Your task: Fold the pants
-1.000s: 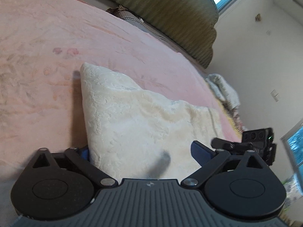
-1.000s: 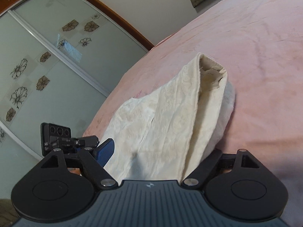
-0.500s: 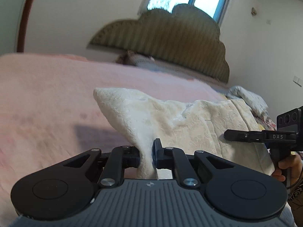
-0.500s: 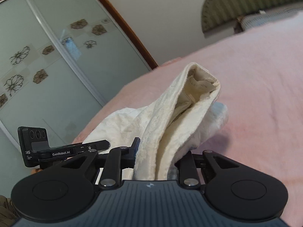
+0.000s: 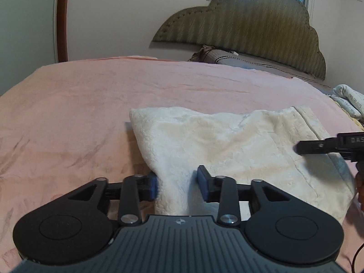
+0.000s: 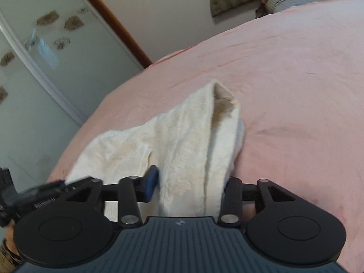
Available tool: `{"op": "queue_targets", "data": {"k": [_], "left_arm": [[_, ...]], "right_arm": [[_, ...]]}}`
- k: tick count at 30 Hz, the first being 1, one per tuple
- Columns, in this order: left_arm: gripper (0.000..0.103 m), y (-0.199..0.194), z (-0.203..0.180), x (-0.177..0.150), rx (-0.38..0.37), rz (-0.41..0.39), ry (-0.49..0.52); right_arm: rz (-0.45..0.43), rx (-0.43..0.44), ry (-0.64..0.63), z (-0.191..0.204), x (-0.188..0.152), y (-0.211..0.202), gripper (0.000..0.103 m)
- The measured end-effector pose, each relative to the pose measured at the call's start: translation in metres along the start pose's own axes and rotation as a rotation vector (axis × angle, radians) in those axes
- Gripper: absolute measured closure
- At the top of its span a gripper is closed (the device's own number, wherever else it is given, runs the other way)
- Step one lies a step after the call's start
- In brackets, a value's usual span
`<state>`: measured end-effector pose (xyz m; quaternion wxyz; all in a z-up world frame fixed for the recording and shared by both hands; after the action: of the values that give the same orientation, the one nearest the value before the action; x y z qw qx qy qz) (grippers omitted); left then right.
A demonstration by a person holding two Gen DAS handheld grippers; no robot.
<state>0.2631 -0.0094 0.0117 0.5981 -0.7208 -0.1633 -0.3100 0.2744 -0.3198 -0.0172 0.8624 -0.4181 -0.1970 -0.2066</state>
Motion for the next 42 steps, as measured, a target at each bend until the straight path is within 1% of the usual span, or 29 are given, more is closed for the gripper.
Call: {"op": "queue_targets", "data": {"k": [1, 2, 3, 5, 7, 8, 9, 10, 13, 14, 15, 16, 17, 18, 20, 21, 22, 23, 24, 25, 27, 29, 31, 32, 34, 37, 38, 40, 42], "left_arm": [[0.047, -0.004, 0.003, 0.0, 0.019, 0.001, -0.013], [0.041, -0.01, 0.006, -0.001, 0.041, -0.008, -0.032], [0.038, -0.017, 0.011, -0.001, 0.06, -0.032, -0.062], [0.037, -0.033, 0.017, -0.008, 0.08, -0.075, -0.112], [0.037, -0.05, 0.007, -0.017, 0.081, -0.11, -0.099], [0.037, -0.058, 0.0, -0.021, 0.08, -0.128, -0.084], [0.037, -0.066, -0.012, -0.028, 0.07, -0.138, -0.059], [0.036, -0.071, -0.023, -0.033, 0.049, -0.136, -0.03], [0.031, -0.067, -0.051, -0.047, -0.005, -0.078, 0.045], [0.03, -0.06, -0.056, -0.052, -0.005, -0.048, 0.061], [0.029, -0.053, -0.06, -0.057, 0.009, -0.022, 0.076], [0.028, -0.045, -0.062, -0.06, 0.033, -0.013, 0.089], [0.028, -0.046, -0.063, -0.061, 0.04, -0.023, 0.09], [0.03, -0.052, -0.064, -0.062, 0.049, -0.03, 0.079], [0.028, -0.066, -0.064, -0.061, 0.038, -0.058, 0.056], [0.023, -0.071, -0.064, -0.062, 0.025, -0.076, 0.045], [0.019, -0.072, -0.063, -0.063, 0.019, -0.082, 0.033], [0.012, -0.069, -0.064, -0.066, 0.021, -0.071, 0.032], [0.01, -0.061, -0.065, -0.069, 0.031, -0.042, 0.044], [0.01, -0.053, -0.065, -0.071, 0.042, -0.021, 0.053], [0.011, -0.054, -0.065, -0.079, 0.057, -0.025, 0.035], [0.012, -0.068, -0.065, -0.081, 0.042, -0.048, 0.014], [0.012, -0.078, -0.066, -0.084, 0.052, -0.052, 0.016], [0.012, -0.082, -0.067, -0.086, 0.067, -0.054, 0.013], [0.012, -0.089, -0.069, -0.093, 0.087, -0.054, 0.007], [0.012, -0.093, -0.072, -0.106, 0.068, -0.025, -0.016], [0.011, -0.094, -0.073, -0.111, 0.057, -0.015, -0.024], [0.01, -0.091, -0.075, -0.119, 0.048, 0.007, -0.034], [0.01, -0.085, -0.077, -0.125, 0.061, 0.032, -0.033]], "right_arm": [[-0.003, 0.005, 0.008, -0.002, -0.003, -0.005, 0.055], [-0.009, -0.015, 0.005, -0.004, -0.008, -0.013, 0.045], [-0.024, -0.063, -0.006, -0.004, -0.013, -0.023, 0.038], [-0.087, -0.163, -0.052, 0.001, -0.024, -0.045, 0.037], [-0.206, -0.254, -0.058, 0.009, -0.035, -0.072, 0.036], [-0.256, -0.275, -0.071, 0.015, -0.041, -0.083, 0.035], [-0.289, -0.267, -0.104, 0.024, -0.046, -0.092, 0.035], [-0.297, -0.239, -0.141, 0.033, -0.052, -0.096, 0.035], [-0.228, -0.148, -0.261, 0.06, -0.072, -0.086, 0.035], [-0.188, -0.126, -0.303, 0.067, -0.078, -0.079, 0.036], [-0.153, -0.132, -0.342, 0.074, -0.083, -0.069, 0.037], [-0.114, -0.167, -0.369, 0.075, -0.088, -0.059, 0.037], [-0.062, -0.238, -0.387, 0.073, -0.089, -0.048, 0.038], [-0.042, -0.292, -0.402, 0.071, -0.093, -0.04, 0.038], [-0.07, -0.39, -0.399, 0.076, -0.097, -0.041, 0.038], [-0.084, -0.415, -0.388, 0.081, -0.099, -0.044, 0.036], [-0.106, -0.405, -0.393, 0.089, -0.101, -0.049, 0.035], [-0.121, -0.362, -0.41, 0.095, -0.105, -0.052, 0.036], [-0.119, -0.319, -0.427, 0.099, -0.109, -0.051, 0.037], [-0.099, -0.307, -0.44, 0.102, -0.112, -0.046, 0.037], [-0.054, -0.37, -0.459, 0.098, -0.116, -0.03, 0.037], [-0.07, -0.396, -0.463, 0.1, -0.121, -0.028, 0.037], [-0.089, -0.429, -0.438, 0.109, -0.124, -0.035, 0.036], [-0.101, -0.44, -0.435, 0.113, -0.126, -0.039, 0.032], [-0.116, -0.435, -0.431, 0.12, -0.132, -0.045, 0.03], [-0.117, -0.414, -0.424, 0.129, -0.147, -0.051, 0.027], [-0.115, -0.41, -0.424, 0.131, -0.152, -0.052, 0.023], [-0.106, -0.4, -0.422, 0.132, -0.163, -0.053, 0.023], [-0.094, -0.391, -0.401, 0.132, -0.174, -0.054, 0.022]]}}
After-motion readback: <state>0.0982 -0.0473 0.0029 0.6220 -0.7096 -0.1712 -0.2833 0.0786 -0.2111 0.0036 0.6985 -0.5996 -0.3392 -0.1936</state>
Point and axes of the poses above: each gripper's, at about its wrist camera, not at the fingertips, and y roughly the way its jaws point, z to its left, x to its top, the point moved 4 cm from there along y, roughly the way its jaws point, and after that the axes turned 14 degrees about z, right-handed, at the moved point
